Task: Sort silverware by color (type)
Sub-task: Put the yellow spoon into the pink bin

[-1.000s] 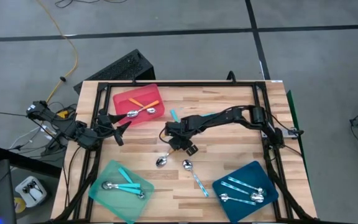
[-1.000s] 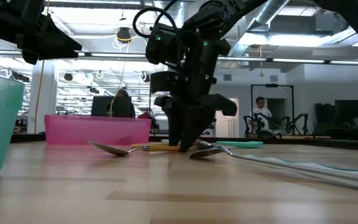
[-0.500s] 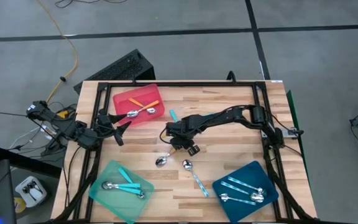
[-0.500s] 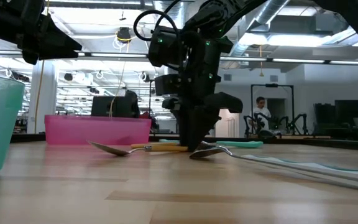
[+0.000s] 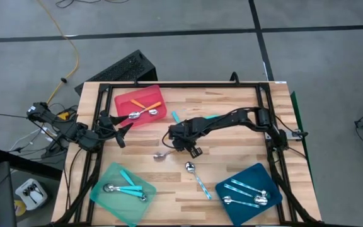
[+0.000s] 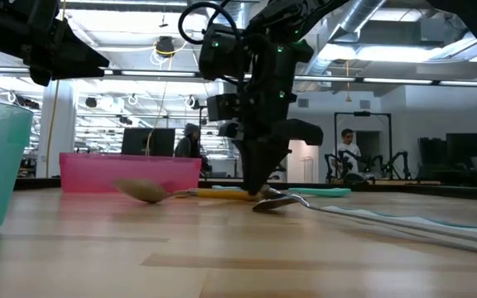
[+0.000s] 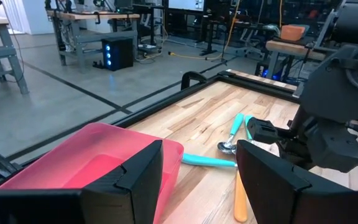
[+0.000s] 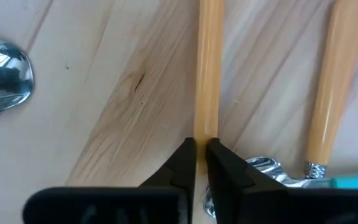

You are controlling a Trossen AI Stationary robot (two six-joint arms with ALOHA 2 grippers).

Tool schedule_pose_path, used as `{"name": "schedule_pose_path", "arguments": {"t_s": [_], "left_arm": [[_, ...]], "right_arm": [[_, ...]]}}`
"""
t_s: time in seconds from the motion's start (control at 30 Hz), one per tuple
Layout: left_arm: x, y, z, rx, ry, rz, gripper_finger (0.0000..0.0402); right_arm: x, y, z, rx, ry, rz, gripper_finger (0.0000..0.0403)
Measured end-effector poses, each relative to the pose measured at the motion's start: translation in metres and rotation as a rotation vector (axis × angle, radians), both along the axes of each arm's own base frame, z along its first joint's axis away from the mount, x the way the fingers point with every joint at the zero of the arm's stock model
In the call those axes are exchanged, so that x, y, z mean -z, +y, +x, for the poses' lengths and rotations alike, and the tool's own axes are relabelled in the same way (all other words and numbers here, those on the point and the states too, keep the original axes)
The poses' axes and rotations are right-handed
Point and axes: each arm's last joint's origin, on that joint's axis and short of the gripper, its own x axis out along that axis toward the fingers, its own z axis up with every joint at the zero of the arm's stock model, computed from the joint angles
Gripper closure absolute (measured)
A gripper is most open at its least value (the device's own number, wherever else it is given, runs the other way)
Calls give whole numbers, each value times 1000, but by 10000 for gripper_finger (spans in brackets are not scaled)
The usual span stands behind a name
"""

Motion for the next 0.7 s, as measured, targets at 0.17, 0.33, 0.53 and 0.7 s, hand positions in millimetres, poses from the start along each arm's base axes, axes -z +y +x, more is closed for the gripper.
{"name": "schedule_pose_path", "arguments": {"t_s": [0.17, 0.33, 0.53, 0.7], "left_arm": [[0, 0, 0, 0, 0, 0, 212], [0, 0, 0, 0, 0, 0, 212], [0, 0, 0, 0, 0, 0, 212], [0, 0, 0, 1, 2, 0, 212]], "right_arm": [[2, 6, -3, 2, 29, 12, 381], [-2, 12, -3, 10, 27, 17, 385], [-17, 14, 6, 74, -29, 44, 330], [-28, 14, 13, 81, -81, 56, 285]]}}
